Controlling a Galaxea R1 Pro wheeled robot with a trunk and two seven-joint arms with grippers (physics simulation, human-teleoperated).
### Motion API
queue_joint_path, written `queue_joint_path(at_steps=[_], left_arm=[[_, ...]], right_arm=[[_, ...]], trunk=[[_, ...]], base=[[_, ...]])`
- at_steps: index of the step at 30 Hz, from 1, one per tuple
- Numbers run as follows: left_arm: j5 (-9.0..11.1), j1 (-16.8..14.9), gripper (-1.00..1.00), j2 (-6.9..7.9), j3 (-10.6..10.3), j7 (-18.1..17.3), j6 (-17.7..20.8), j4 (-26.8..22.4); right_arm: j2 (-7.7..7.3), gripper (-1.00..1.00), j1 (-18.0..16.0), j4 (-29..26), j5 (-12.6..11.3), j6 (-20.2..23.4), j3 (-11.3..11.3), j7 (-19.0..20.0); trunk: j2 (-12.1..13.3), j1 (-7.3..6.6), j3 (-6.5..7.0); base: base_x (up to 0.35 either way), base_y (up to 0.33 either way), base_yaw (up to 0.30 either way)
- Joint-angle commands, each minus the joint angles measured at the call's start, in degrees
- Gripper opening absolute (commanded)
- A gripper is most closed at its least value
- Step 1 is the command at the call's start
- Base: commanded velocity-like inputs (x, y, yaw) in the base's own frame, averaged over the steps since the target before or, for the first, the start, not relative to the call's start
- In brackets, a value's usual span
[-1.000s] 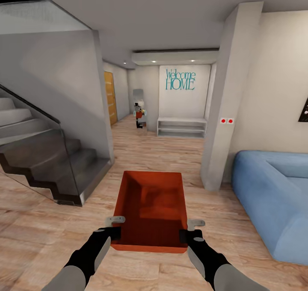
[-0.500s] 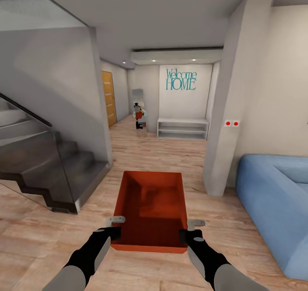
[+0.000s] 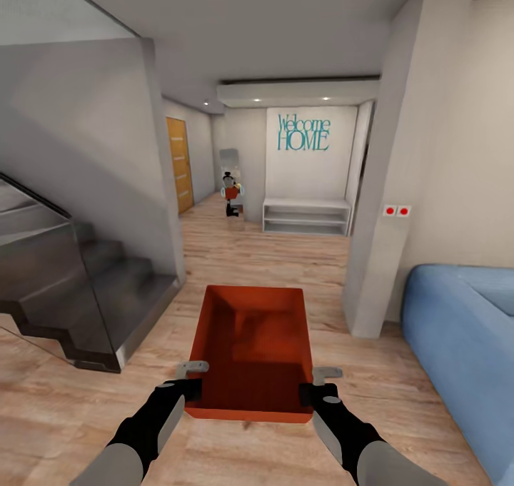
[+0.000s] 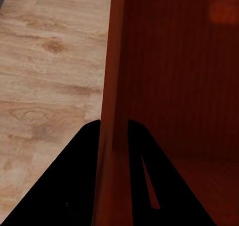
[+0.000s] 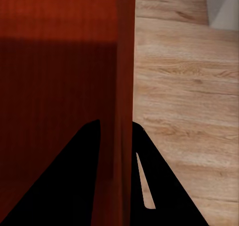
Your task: Move the two storage containers from the living room to the garage. In the garage, place one container on the floor and stack the other container on top of it (either order is fine).
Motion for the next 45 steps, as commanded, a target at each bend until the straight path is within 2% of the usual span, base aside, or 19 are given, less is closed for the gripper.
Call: queue_joint_path(at_steps=[1, 45], left_arm=[[-1.08, -0.02, -1.00, 0.05, 0.96, 2.39, 0.46, -0.15], [-1.08, -0.02, -1.00, 0.05, 0.96, 2.40, 0.46, -0.15]], right_arm=[[-0.42, -1.00, -0.01, -0.16, 0.25, 0.31, -0.45, -1.02], [-0.42, -1.00, -0.01, -0.15, 0.24, 0.31, -0.47, -1.04]], trunk=[[-0.04, 0.05, -0.02], [-0.04, 0.05, -0.02]], base=[[0.323, 0.000, 0.000], [0.323, 0.000, 0.000]])
